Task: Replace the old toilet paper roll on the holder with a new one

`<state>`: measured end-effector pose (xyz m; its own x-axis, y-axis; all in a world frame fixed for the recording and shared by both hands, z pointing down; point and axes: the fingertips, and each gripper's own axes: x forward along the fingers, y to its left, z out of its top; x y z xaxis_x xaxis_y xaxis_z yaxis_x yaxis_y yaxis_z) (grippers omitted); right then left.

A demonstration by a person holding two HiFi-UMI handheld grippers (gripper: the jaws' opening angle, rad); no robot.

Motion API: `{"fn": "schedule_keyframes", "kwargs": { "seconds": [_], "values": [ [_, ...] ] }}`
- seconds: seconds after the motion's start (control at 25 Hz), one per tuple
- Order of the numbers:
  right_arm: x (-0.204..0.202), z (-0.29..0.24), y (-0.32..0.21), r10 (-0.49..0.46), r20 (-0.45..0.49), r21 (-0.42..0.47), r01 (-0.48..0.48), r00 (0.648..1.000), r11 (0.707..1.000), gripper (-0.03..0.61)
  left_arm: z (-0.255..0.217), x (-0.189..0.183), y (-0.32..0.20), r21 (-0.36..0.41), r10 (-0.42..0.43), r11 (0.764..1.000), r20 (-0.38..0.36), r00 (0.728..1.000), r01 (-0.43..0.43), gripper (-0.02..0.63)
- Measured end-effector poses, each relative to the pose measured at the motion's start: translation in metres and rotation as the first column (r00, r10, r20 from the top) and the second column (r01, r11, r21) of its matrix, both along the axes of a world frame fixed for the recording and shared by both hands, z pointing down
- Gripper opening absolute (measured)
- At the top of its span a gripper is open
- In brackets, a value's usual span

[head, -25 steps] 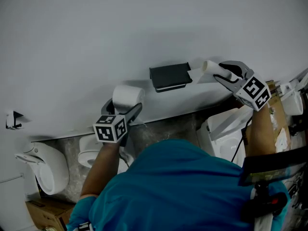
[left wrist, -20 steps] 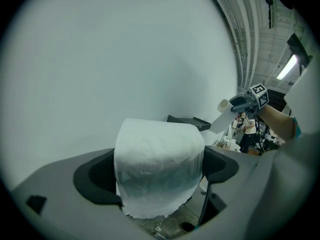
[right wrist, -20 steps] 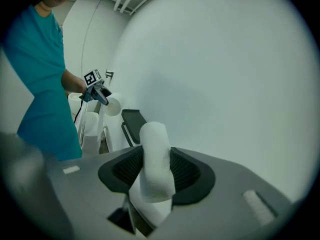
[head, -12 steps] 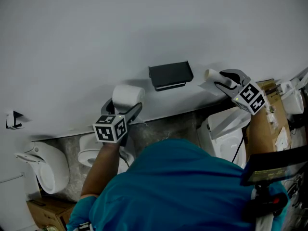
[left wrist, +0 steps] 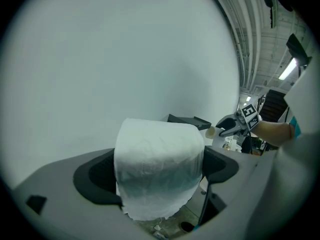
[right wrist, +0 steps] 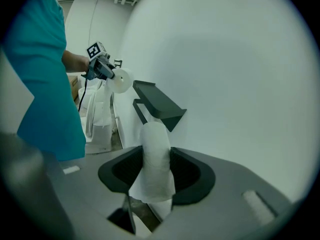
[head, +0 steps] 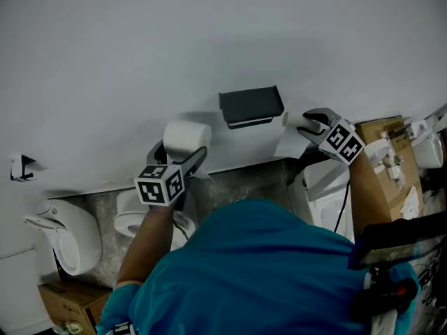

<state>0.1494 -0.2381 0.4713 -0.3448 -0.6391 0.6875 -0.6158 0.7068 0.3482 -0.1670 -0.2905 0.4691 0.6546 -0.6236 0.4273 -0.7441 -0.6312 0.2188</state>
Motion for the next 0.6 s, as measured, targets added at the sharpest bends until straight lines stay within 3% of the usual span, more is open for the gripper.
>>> {"fn": "schedule_keyframes", "kwargs": {
  "seconds": [0.6],
  "values": [
    [-0.023,0.024,-0.020,-0.068,-0.114,-0.004,0.068,0.991,0.998,0.175,-0.001,-0.005,0.006,-0.003,-0.008,1.000,-0.002,1.000,0.008,0.518]
  ]
}}
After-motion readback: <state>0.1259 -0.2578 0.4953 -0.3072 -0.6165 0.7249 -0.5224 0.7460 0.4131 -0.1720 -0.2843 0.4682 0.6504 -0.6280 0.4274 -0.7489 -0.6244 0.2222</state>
